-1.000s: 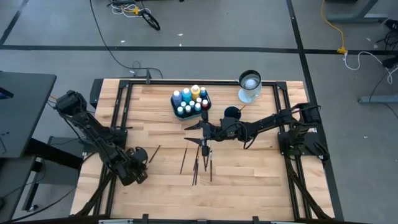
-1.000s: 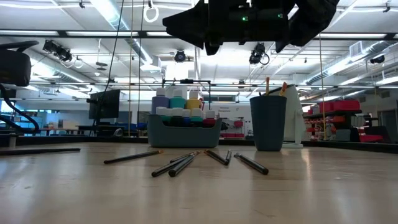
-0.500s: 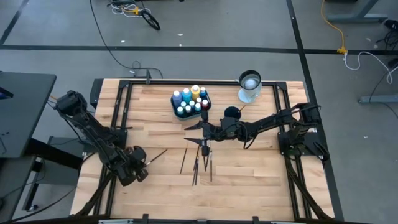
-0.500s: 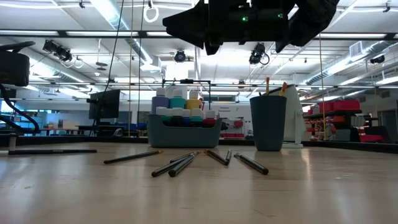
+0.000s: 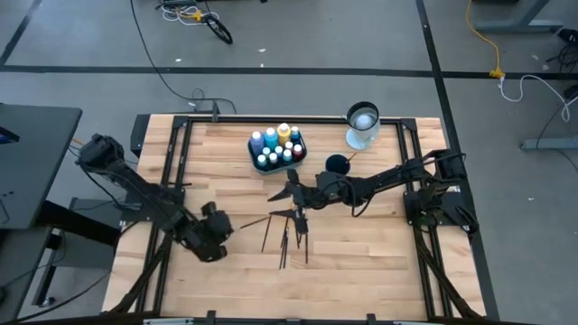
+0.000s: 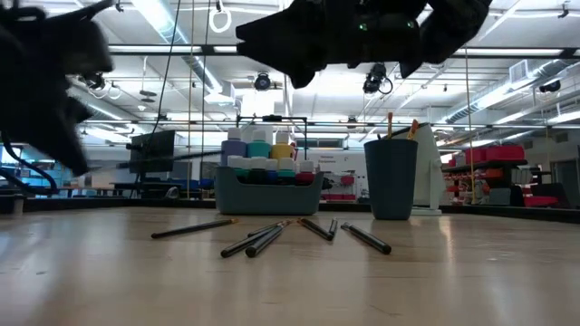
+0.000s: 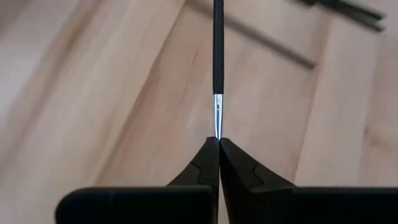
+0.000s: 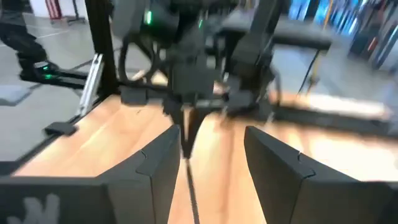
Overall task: Pick & Place Paint Supplies
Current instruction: Put the silver paint brush into the blue cup
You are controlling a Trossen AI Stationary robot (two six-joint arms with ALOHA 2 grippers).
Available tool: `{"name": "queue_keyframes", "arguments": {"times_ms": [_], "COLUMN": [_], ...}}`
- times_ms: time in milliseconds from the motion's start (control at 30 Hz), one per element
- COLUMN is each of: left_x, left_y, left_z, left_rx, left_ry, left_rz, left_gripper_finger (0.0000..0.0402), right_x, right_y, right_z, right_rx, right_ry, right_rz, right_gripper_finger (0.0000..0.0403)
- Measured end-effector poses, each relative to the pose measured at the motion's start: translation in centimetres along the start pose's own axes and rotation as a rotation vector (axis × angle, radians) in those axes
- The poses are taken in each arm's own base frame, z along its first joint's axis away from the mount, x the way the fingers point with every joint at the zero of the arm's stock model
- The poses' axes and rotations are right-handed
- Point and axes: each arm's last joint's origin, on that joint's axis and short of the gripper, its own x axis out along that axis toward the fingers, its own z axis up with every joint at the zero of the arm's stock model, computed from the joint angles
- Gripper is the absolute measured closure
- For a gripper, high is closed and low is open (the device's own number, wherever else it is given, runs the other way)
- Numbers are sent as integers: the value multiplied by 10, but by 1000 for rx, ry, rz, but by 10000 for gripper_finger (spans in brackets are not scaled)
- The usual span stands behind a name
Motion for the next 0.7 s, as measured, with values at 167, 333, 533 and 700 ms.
{"name": "queue_keyframes", "arguments": {"times_ms": [167, 333, 533, 700], "left_x": [3, 3, -1, -7], "left_y": [-1, 4, 10, 14], "left_z": [35, 69, 101, 122], "left_rx": [224, 370, 631, 829], "left_ry": [-54, -120, -174, -216], "left_rz": [-37, -17, 33, 86], "left_gripper_finger": [397, 398, 398, 400], "right_x": [12, 16, 15, 12], "right_y": [-2, -7, -20, -34], "right_z": [7, 25, 37, 36], "right_rx": [89, 206, 377, 558], "right_ry": [244, 474, 524, 521], "right_rz": [20, 9, 5, -4], "right_gripper_finger": [229, 232, 232, 232]}}
